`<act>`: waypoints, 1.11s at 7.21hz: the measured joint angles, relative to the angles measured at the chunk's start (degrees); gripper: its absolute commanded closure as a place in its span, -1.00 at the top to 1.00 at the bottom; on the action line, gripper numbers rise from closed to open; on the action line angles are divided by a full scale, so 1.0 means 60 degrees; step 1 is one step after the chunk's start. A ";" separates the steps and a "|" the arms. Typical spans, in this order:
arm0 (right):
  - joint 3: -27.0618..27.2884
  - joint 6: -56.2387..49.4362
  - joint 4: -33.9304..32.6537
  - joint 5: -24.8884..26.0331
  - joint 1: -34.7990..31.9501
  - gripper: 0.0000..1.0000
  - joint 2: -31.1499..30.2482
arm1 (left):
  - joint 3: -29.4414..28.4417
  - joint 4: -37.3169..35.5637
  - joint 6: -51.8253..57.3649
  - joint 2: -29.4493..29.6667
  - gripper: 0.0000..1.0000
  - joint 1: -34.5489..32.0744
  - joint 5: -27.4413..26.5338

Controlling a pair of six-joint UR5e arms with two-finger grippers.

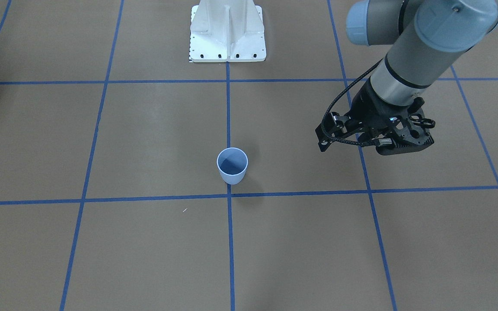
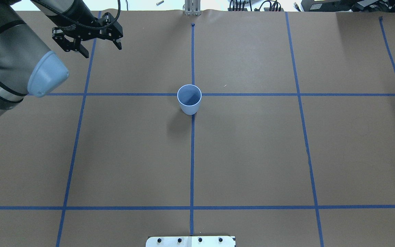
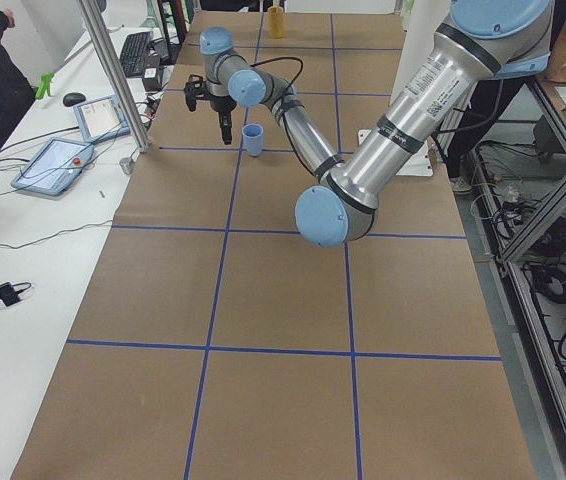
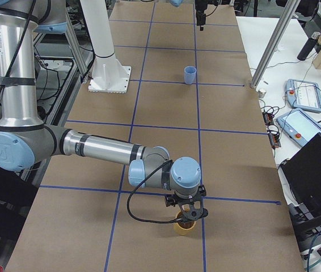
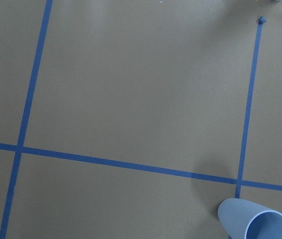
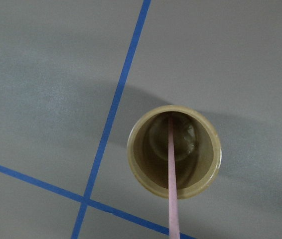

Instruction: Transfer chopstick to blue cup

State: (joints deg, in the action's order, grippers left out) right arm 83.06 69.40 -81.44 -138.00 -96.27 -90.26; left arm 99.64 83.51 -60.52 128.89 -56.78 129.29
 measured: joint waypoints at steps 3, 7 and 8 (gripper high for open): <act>-0.0087 -0.0068 0.0008 -0.0197 0.0020 1.00 -0.0037 | 0.0047 -0.0003 0.0120 -0.0099 0.96 -0.0012 0.0000; -0.0213 -0.0055 0.0005 -0.0624 0.0079 0.86 0.0006 | 0.0113 0.0006 0.0126 -0.0108 0.96 -0.0061 0.0000; -0.0318 -0.0037 0.0007 -0.0636 0.0105 0.71 0.0055 | 0.0122 0.0010 0.0126 -0.0109 0.96 -0.0066 -0.0001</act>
State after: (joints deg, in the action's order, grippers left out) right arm 81.16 69.18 -81.40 -141.82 -95.64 -89.93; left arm 100.38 83.57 -59.77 128.24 -57.17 129.29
